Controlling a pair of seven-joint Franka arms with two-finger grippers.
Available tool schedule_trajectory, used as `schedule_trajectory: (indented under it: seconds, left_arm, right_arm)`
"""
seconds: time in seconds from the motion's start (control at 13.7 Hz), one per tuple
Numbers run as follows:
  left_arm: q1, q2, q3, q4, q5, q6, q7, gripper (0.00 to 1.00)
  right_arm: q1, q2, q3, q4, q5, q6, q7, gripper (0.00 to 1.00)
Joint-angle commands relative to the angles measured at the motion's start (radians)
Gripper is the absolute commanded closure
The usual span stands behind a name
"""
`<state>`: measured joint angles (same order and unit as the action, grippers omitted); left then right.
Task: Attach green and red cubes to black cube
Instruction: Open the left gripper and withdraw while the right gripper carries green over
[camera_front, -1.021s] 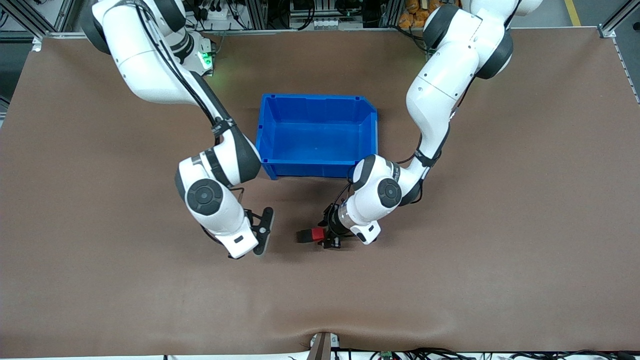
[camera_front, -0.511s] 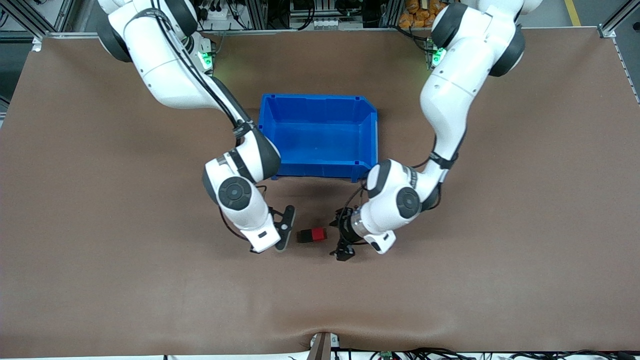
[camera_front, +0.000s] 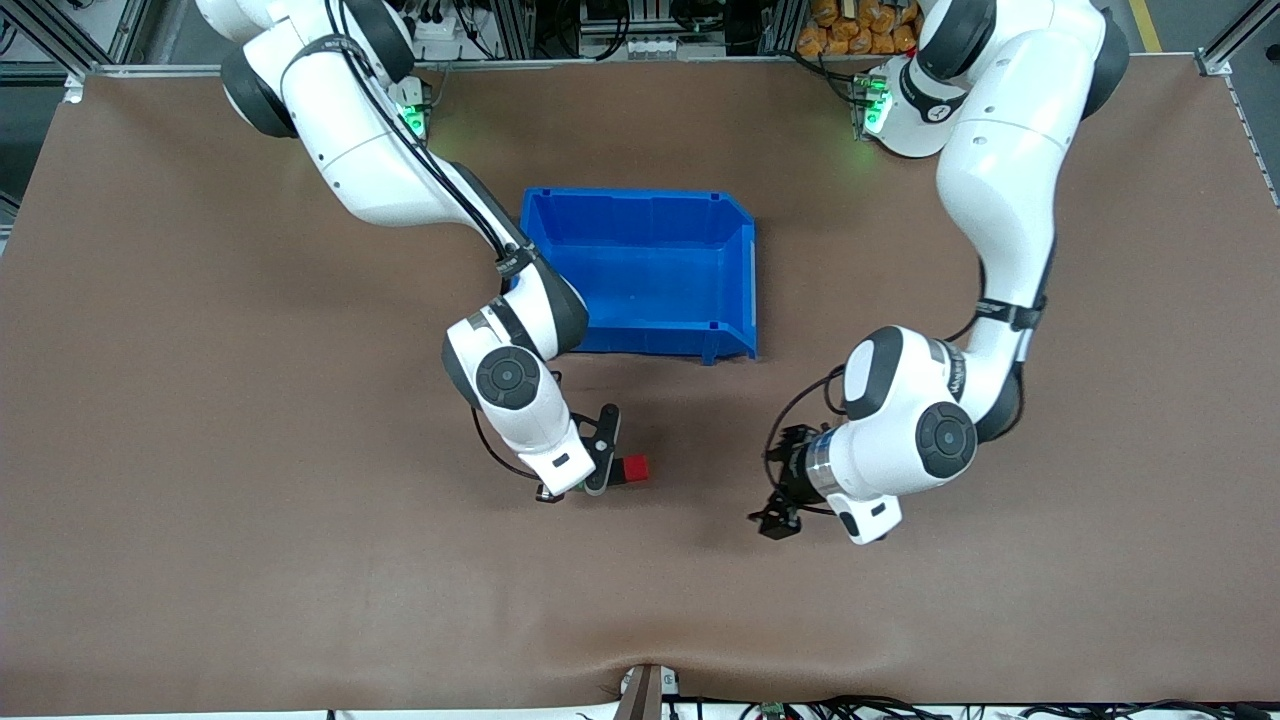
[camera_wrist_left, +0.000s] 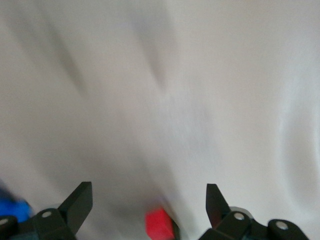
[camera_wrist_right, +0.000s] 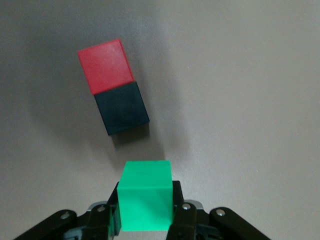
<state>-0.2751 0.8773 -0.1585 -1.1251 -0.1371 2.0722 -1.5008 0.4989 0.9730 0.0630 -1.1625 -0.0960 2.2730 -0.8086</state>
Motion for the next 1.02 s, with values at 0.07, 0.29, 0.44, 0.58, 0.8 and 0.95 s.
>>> schedule_trajectory:
  seconds: [0.07, 0.29, 0.44, 0.58, 0.8, 0.95]
  left_arm:
    - [0.022, -0.078, -0.003, -0.031, 0.117, -0.095, 0.107, 0.00]
    - [0.106, -0.122, -0.006, -0.033, 0.122, -0.196, 0.305, 0.00]
    - [0.129, -0.152, -0.004, -0.033, 0.122, -0.244, 0.404, 0.00]
    - [0.138, -0.182, 0.007, -0.033, 0.123, -0.277, 0.454, 0.00]
    - [0.188, -0.208, 0.007, -0.038, 0.125, -0.329, 0.556, 0.00]
    - [0.217, -0.231, 0.007, -0.039, 0.137, -0.368, 0.623, 0.00]
  right_arm:
    - [0.020, 0.050, -0.005, 0.060, -0.019, 0.008, 0.020, 1.00]
    - [0.029, 0.061, -0.003, 0.055, -0.019, 0.013, 0.026, 1.00]
    - [0.033, 0.067, -0.003, 0.053, -0.019, 0.013, 0.029, 1.00]
    - [0.044, 0.070, -0.003, 0.053, -0.019, 0.014, 0.034, 1.00]
    - [0.046, 0.073, -0.003, 0.053, -0.018, 0.014, 0.043, 1.00]
    - [0.049, 0.073, -0.003, 0.049, -0.018, 0.014, 0.068, 0.84]
